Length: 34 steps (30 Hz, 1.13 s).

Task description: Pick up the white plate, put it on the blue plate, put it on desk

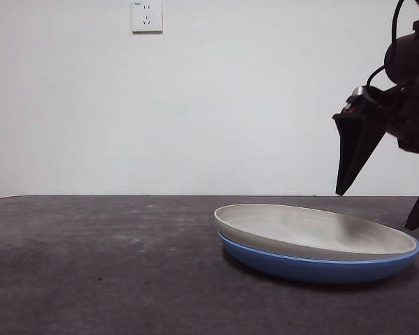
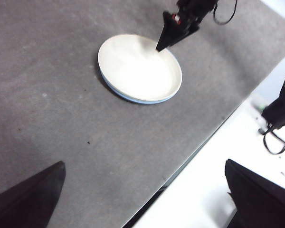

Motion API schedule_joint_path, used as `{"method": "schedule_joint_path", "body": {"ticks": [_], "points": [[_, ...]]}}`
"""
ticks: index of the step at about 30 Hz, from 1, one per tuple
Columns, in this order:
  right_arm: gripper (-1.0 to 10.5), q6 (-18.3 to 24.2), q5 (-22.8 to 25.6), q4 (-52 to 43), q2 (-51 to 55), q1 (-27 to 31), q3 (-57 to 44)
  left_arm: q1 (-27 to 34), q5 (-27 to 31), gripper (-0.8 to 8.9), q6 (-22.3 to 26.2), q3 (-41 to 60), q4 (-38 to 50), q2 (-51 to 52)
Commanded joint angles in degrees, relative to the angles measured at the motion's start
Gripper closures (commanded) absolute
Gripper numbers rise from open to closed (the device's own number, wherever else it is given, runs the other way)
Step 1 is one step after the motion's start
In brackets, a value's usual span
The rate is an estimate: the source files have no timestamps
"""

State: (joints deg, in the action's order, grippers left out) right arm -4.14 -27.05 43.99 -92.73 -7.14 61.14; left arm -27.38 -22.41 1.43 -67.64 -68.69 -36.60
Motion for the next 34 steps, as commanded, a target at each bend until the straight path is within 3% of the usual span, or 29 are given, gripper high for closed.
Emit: {"method": "schedule_joint_path", "body": {"ticks": [1, 6, 12, 20, 27, 34], "points": [[2.5, 1.4, -0.6, -0.9, -2.7, -0.2, 0.7, -0.2, -0.1, 1.56, -3.0, -0.5, 1.6, 0.2], [2.6, 1.9, -2.6, -1.9, -5.3, -0.2, 0.7, -0.2, -0.2, 1.56, -4.9, -0.5, 2.6, 1.2], [6.1, 2.0, -2.4, -2.3, -6.2, -0.2, 0.7, -0.2, -0.2, 1.56, -5.2, -0.5, 2.6, 1.7], [9.3, 1.4, 4.5, -0.7, -6.2, -0.2, 0.7, -0.2, -0.2, 1.56, -5.4, -0.5, 2.6, 1.7], [9.4, 1.2, 5.5, -0.3, -6.0, -0.2, 1.4, -0.2, -0.2, 1.56, -5.3, -0.5, 2.6, 1.7], [9.4, -0.4, 5.4, 5.3, -4.5, -1.9, 8.3, -0.2, -0.1, 1.56, -5.1, -0.5, 2.8, 1.7]]}}
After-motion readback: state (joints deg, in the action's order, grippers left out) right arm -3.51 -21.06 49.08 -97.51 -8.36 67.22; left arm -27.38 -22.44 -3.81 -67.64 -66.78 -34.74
